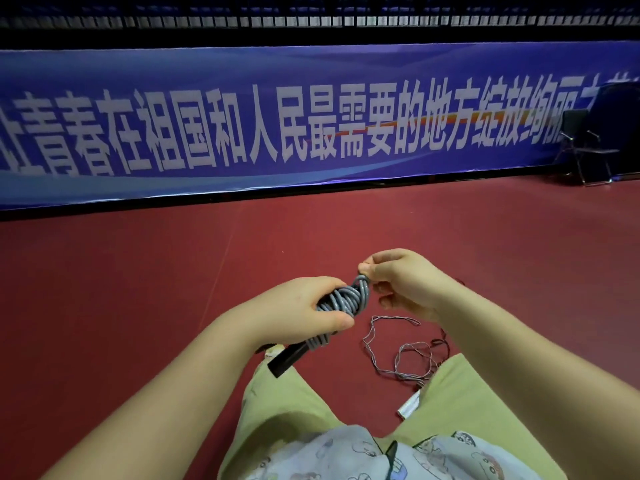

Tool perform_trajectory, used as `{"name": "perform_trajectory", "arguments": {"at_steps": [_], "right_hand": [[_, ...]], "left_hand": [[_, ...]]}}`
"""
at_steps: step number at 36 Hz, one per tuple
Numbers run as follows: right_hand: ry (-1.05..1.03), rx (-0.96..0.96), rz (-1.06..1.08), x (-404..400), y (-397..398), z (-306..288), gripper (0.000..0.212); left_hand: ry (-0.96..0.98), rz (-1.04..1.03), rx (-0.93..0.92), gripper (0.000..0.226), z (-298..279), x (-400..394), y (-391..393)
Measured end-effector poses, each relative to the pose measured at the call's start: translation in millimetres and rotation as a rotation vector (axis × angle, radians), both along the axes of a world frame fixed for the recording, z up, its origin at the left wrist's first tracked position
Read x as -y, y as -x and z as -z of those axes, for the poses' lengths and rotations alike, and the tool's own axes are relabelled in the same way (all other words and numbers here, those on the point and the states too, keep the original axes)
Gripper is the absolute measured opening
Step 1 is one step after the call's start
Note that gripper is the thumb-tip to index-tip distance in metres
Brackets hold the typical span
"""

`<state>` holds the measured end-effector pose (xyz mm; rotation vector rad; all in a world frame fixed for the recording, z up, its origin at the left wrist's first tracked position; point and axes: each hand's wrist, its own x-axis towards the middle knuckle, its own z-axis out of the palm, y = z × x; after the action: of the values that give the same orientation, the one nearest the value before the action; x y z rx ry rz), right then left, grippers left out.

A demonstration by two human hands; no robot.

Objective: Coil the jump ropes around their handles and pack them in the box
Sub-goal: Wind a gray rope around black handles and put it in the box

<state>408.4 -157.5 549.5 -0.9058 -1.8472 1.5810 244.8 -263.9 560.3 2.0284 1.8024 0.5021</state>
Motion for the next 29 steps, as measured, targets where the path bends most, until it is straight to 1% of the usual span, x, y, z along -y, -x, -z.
{"name": "perform_trajectory", "arguments": {"at_steps": [3,6,9,10,12,13,16,18,20,22,24,25,26,28,29], "right_hand": [[0.015,-0.015,0.114,-13.5,6.6,9.7,0.023],[0.034,-0.031,0.160,-27.7,6.0,15.7,0.022],[0.027,-0.087,0.154,-38.9,-3.1,14.2,0.021],[0.028,-0.121,0.154,-43.7,-8.1,11.8,0.022],[0.085,-0.220,0.158,-52.3,-21.2,5.4,0.030],[0.126,-0.263,0.159,-54.9,-27.9,1.4,0.035],[0.198,-0.302,0.163,-70.5,-53.4,4.3,0.048],[0.209,-0.293,0.189,-78.5,-66.1,16.1,0.051],[0.211,-0.291,0.243,-85.0,-75.5,31.8,0.050],[0.223,-0.323,0.317,-90.1,-83.7,47.7,0.054],[0.285,-0.382,0.385,-100.0,-97.0,67.9,0.063],[0.330,-0.414,0.411,-105.8,-104.3,79.6,0.068],[0.379,-0.447,0.438,-110.3,-111.6,91.1,0.072],[0.463,-0.509,0.479,-117.6,-125.4,113.8,0.073],[0.494,-0.546,0.510,-122.2,-134.3,126.0,0.072]], "left_hand": [[0.047,-0.006,0.068,0.038,5.4,-16.4,-0.1],[0.110,-0.010,0.156,0.038,10.3,-34.0,-1.3],[0.100,0.018,0.332,0.029,14.2,-53.4,-3.5],[0.096,0.032,0.402,0.030,16.0,-61.3,-5.3],[0.112,0.050,0.587,0.050,20.7,-76.2,-10.3],[0.107,0.041,0.675,0.054,23.2,-81.4,-12.9],[0.069,-0.007,0.831,0.042,36.2,-106.0,-28.5],[0.036,-0.051,0.916,0.038,45.7,-125.6,-40.5],[-0.006,-0.081,0.979,0.039,53.9,-148.3,-55.6],[-0.038,-0.140,1.014,0.040,60.8,-169.6,-71.7],[-0.009,-0.175,1.079,0.023,74.4,-196.1,-93.7],[0.022,-0.185,1.109,0.016,82.0,-208.8,-106.7],[0.046,-0.189,1.133,0.015,91.6,-222.5,-119.9],[0.098,-0.188,1.102,0.016,109.6,-244.6,-151.5],[0.128,-0.178,1.053,0.016,118.9,-255.1,-170.3]]}}
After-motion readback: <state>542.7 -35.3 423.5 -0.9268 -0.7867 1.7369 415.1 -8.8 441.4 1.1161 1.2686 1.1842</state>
